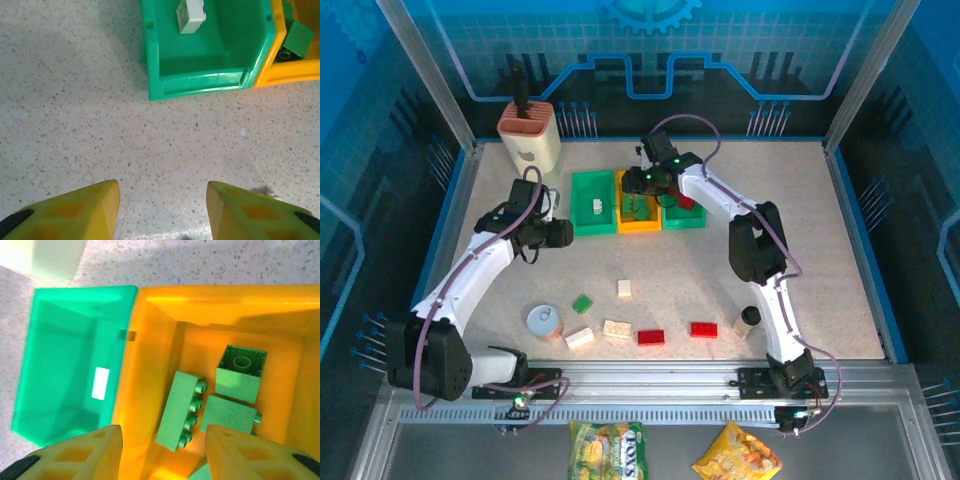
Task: Sort the legos into containers by color
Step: Place the lego in the container, then pick up the lego from the bottom-left of the table.
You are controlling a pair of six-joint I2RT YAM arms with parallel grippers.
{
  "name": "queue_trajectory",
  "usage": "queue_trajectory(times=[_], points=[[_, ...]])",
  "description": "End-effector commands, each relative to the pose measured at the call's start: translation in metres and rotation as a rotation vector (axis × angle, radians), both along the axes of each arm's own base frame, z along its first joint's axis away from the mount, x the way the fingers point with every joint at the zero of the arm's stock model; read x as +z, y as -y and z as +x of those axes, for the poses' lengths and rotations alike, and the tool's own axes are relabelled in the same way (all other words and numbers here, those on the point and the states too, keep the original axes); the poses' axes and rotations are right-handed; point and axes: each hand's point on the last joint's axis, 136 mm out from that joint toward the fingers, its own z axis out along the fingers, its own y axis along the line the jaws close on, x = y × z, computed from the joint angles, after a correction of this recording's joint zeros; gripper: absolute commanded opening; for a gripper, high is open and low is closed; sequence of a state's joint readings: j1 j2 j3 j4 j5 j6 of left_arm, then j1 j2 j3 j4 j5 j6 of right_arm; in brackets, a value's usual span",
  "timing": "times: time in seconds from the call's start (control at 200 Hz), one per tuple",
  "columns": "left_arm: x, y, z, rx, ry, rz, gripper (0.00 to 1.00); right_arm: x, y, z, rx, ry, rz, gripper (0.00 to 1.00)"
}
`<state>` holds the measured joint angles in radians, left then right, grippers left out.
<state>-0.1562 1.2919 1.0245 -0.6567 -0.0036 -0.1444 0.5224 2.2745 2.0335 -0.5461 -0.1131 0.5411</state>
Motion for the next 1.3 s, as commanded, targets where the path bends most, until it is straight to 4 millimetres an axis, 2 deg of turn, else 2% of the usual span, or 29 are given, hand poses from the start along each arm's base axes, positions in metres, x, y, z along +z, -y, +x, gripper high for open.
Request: queue_trajectory(times=[0.0, 0.26, 0.395, 0.515, 0.73, 0.95, 1.056, 1.296], points=[[0.008, 0.008, -0.011, 0.016, -0.061, -0.062, 0.50, 0.043, 0.005, -0.004, 0.011, 0.080, 0.043, 0.48], [-0.009, 0.020, -0.041, 0.057, -0.217, -0.084, 0.53, 0.060, 0.017, -0.027, 0.012, 0.096, 0.056, 0.48], [-0.018, 0.037, -0.057, 0.033, -0.272, -0.074, 0.55, 0.064, 0.027, -0.040, 0.006, 0.107, 0.051, 0.48], [-0.034, 0.051, -0.073, 0.002, -0.332, -0.044, 0.56, 0.066, 0.038, -0.050, -0.003, 0.111, 0.033, 0.48], [-0.058, 0.064, -0.090, -0.085, -0.358, 0.081, 0.56, 0.061, 0.060, -0.065, -0.021, 0.083, 0.026, 0.48], [-0.086, 0.076, -0.100, -0.132, -0.386, 0.113, 0.56, 0.046, 0.082, -0.071, -0.067, 0.027, 0.087, 0.48], [-0.101, 0.075, -0.107, -0.131, -0.420, 0.155, 0.57, 0.041, 0.091, -0.073, -0.079, 0.008, 0.084, 0.48], [-0.124, 0.068, -0.121, -0.140, -0.477, 0.268, 0.59, 0.036, 0.096, -0.080, -0.078, -0.014, 0.078, 0.48]])
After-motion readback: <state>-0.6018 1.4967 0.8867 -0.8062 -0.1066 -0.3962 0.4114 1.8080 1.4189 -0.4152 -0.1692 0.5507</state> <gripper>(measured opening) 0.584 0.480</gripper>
